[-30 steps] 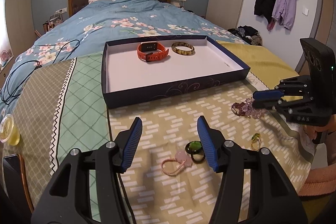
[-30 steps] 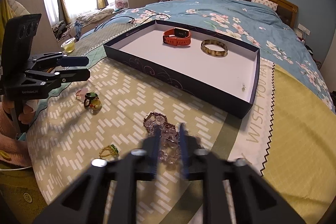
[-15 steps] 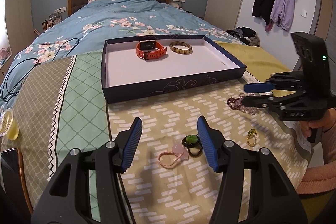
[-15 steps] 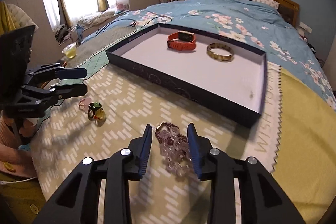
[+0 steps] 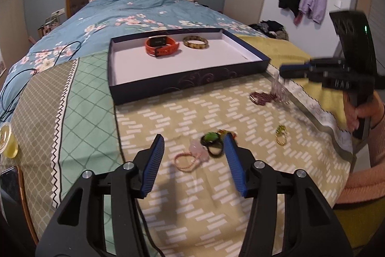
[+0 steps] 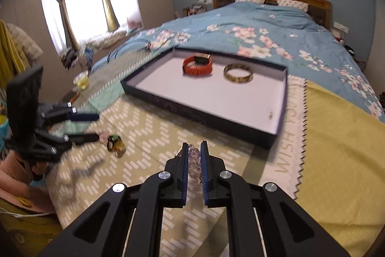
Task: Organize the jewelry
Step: 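Grasp the pink bead bracelet with the left tool while the right tool lifts the crystal bracelet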
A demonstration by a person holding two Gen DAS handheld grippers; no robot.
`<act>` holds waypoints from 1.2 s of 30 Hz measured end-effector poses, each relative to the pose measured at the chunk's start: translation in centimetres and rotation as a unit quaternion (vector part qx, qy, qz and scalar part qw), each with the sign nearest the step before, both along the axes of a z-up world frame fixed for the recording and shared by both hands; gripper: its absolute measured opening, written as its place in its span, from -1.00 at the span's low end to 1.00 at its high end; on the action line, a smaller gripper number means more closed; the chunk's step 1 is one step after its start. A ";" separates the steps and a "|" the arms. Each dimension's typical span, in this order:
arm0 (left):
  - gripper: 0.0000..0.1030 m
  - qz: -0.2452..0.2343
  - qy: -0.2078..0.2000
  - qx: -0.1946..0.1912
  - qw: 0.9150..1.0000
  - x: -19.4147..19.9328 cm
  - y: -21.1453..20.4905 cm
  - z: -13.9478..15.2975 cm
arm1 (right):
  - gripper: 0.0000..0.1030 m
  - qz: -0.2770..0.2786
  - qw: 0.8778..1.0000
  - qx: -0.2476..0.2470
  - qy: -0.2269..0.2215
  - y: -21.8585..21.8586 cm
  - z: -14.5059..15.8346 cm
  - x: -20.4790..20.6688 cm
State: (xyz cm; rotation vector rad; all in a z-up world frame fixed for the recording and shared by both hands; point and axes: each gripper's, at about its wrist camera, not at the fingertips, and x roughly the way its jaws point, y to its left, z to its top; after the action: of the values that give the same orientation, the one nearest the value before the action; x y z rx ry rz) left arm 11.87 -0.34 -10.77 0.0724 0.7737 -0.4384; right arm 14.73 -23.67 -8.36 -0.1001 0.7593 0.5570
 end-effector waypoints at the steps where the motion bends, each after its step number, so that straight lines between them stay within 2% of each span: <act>1: -0.07 -0.004 0.002 0.005 1.000 0.0 -0.2 -0.1 | -0.84 -0.004 1.000 0.008 -0.005 -0.3 0.4 -0.2; 9: -0.34 -0.011 0.031 0.020 0.999 0.8 -0.8 -1.1 | -0.84 -0.016 0.999 0.033 -0.025 -1.1 2.1 -0.9; 26: -0.63 -0.003 0.046 0.013 0.999 0.7 0.5 -1.2 | -0.84 -0.022 0.995 0.087 -0.032 -2.0 3.5 -1.0; 28: -0.94 -0.006 0.048 0.005 0.999 0.6 0.6 -1.2 | -0.84 -0.022 0.995 0.092 -0.032 -1.9 3.5 -0.9; 32: -0.94 0.000 0.052 0.001 0.999 0.8 0.7 -1.3 | -0.84 0.000 0.996 0.086 -0.008 -0.9 2.4 -0.5; 33: -0.94 0.002 0.053 0.001 0.999 0.8 0.7 -1.4 | -0.84 -0.009 0.998 0.061 -0.011 -0.4 1.9 -0.4; 34: -0.94 0.002 0.052 0.001 0.999 0.8 0.7 -1.4 | -0.84 -0.014 0.998 0.060 -0.008 -0.4 1.6 -0.4; 36: -0.94 0.003 0.052 0.000 0.999 0.8 0.8 -1.3 | -0.84 -0.014 0.996 0.091 0.005 -0.9 1.3 0.0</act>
State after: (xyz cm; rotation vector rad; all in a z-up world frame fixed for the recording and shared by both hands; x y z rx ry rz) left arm 12.65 0.41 -12.09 0.0470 0.8755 -0.4400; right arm 14.70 -24.61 -7.03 0.0810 0.7156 0.5974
